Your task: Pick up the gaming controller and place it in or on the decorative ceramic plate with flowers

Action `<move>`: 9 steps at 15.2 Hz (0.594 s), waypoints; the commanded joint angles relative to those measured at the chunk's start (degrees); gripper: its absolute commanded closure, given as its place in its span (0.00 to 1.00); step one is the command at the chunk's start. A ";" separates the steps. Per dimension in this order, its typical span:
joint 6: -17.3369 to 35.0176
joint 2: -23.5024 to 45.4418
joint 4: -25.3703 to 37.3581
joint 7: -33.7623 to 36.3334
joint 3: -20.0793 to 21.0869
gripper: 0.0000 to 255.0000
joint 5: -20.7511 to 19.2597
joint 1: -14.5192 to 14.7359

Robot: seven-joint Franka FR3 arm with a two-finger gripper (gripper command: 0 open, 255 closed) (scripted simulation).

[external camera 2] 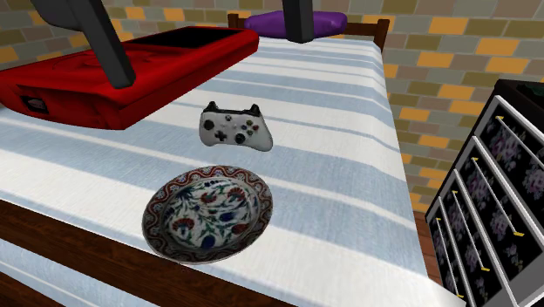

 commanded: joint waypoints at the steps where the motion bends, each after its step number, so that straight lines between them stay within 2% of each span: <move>1: 0.00 0.00 0.00 0.00 0.00 0.00 0.00 0.00; 9: 14.39 11.50 0.20 -19.93 -10.54 0.00 -4.65 3.22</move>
